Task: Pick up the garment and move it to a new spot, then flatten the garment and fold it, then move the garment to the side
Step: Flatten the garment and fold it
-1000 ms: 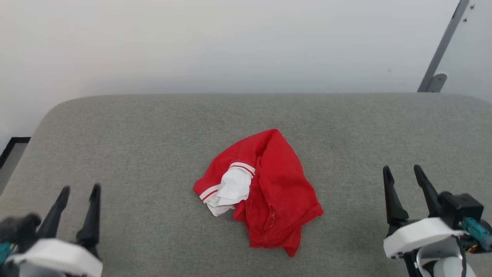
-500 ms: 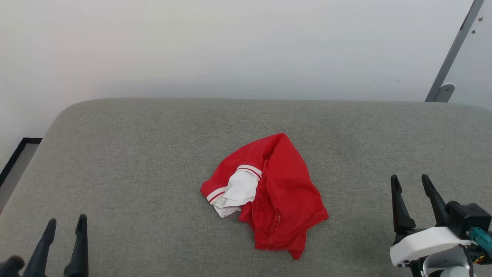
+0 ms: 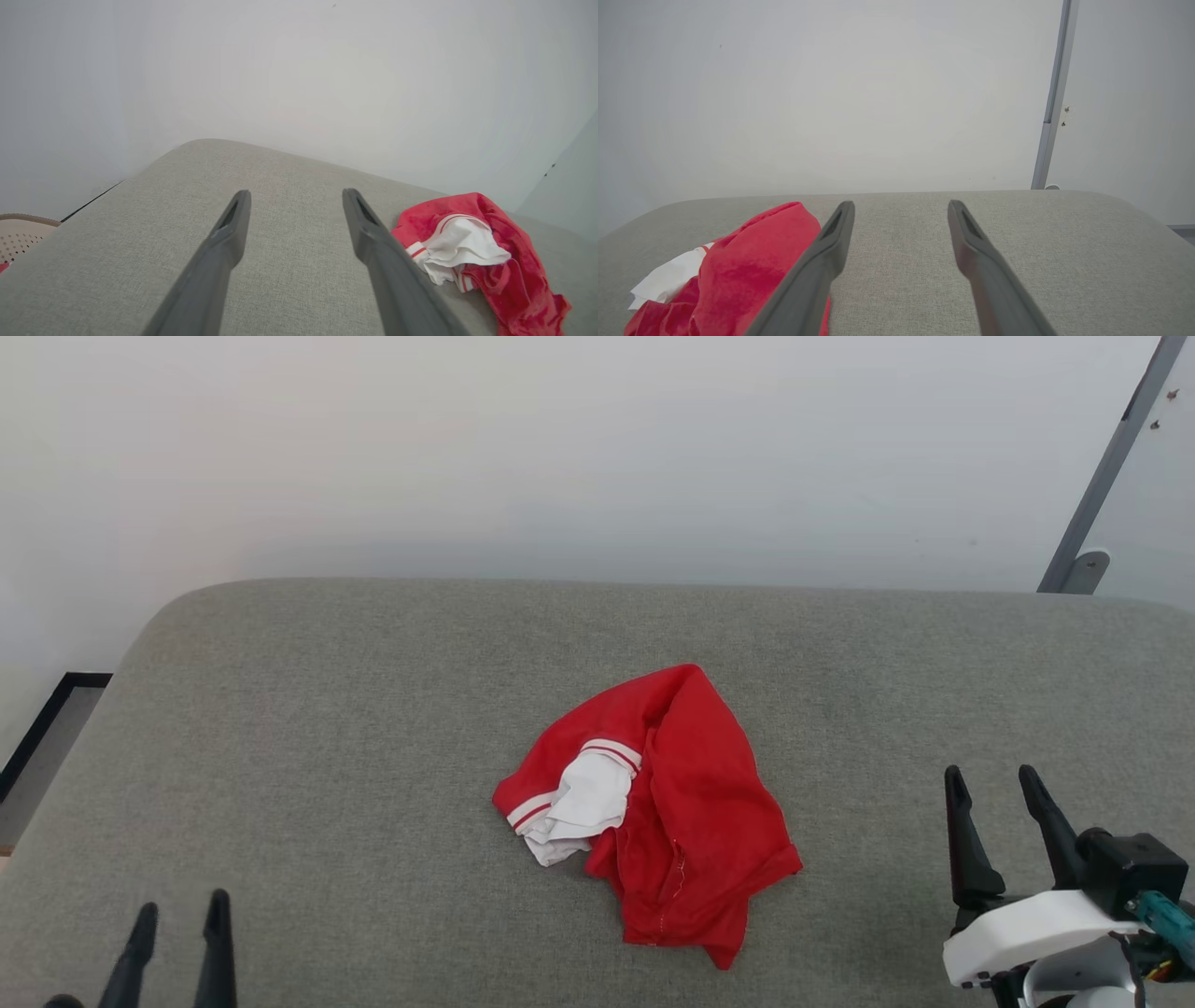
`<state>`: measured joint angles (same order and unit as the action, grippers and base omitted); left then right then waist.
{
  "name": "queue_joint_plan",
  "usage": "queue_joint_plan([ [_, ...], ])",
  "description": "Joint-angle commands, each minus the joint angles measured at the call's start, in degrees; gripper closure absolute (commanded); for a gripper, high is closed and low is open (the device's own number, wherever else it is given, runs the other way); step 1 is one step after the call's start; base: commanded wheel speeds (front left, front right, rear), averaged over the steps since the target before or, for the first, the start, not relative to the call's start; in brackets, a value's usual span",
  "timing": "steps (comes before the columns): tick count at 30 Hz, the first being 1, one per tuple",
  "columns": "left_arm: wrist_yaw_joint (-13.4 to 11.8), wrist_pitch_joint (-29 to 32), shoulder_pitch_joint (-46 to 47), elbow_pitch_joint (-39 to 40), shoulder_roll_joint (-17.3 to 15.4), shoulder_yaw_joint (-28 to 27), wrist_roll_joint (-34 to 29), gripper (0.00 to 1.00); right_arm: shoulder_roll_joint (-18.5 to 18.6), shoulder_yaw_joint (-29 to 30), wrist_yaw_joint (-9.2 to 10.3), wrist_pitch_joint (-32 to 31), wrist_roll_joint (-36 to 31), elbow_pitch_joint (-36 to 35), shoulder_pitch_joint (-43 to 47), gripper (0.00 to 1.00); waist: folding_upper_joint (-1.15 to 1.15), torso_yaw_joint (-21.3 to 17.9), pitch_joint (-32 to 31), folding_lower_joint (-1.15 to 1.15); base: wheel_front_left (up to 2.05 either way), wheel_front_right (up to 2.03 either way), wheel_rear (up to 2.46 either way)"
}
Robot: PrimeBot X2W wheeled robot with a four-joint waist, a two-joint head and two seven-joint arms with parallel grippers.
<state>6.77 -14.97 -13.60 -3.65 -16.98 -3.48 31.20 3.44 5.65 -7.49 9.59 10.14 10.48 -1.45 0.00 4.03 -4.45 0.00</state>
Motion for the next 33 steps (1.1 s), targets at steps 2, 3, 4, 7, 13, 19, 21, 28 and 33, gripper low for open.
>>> queue_joint_plan([
  [2, 0.43, -0.29, -0.13, -0.37, 0.49, 0.22, -0.81, 0.00, -0.27, -0.21, 0.00, 0.05, 0.41, 0.19, 0.86, 0.00, 0.00, -0.05, -0.06, 0.00, 0.00, 0.00, 0.00],
  [3, 0.53, -0.29, 0.04, -0.43, 0.78, 0.44, -0.97, 0.00, -0.29, -0.25, 0.00, 0.06, 0.42, 0.22, 0.83, 0.00, 0.00, -0.10, -0.06, 0.00, 0.00, 0.00, 0.00],
  [4, 0.59, -0.29, 0.19, -0.50, 1.05, 0.62, -1.10, 0.00, -0.30, -0.31, 0.00, 0.08, 0.35, 0.26, 0.72, 0.00, 0.00, -0.14, -0.06, 0.00, 0.00, 0.00, 0.00],
  [7, 0.71, -0.29, 0.40, -0.79, 1.42, 1.20, -1.32, 0.00, -0.31, -0.31, 0.00, 0.04, 0.39, 0.36, 0.67, 0.00, 0.00, -0.30, -0.10, 0.00, 0.00, 0.00, 0.00],
  [13, 0.69, -0.29, 0.59, -0.84, 1.25, 2.96, 0.07, 0.00, -0.36, -0.21, 0.00, 0.20, 0.42, 0.57, 0.78, 0.00, 0.00, -0.50, -0.25, 0.00, 0.00, 0.00, 0.00],
  [19, 0.68, -0.29, 0.59, -1.33, 1.22, 4.29, 0.88, 0.00, -0.41, -0.24, 0.00, 0.25, 0.52, 0.70, 0.75, 0.00, 0.00, -0.58, -0.40, 0.00, 0.00, 0.00, 0.00],
  [21, 0.69, -0.29, 0.64, -1.69, 1.17, 4.61, 1.06, 0.00, -0.43, -0.27, 0.00, 0.26, 0.53, 0.75, 0.74, 0.00, 0.00, -0.58, -0.43, 0.00, 0.00, 0.00, 0.00],
  [28, 0.69, -0.29, 0.61, -2.45, 0.89, 5.24, 1.52, 0.00, -0.43, -0.27, 0.00, 0.25, 0.51, 0.71, 0.99, 0.00, 0.00, -0.65, -0.55, 0.00, 0.00, 0.00, 0.00],
  [33, 0.70, -0.29, 2.02, -3.36, -0.91, 7.72, 1.03, 0.00, -0.44, -0.63, 0.00, -0.16, 0.44, 0.61, 0.75, 0.00, 0.00, -1.04, -0.31, 0.00, 0.00, 0.00, 0.00],
])
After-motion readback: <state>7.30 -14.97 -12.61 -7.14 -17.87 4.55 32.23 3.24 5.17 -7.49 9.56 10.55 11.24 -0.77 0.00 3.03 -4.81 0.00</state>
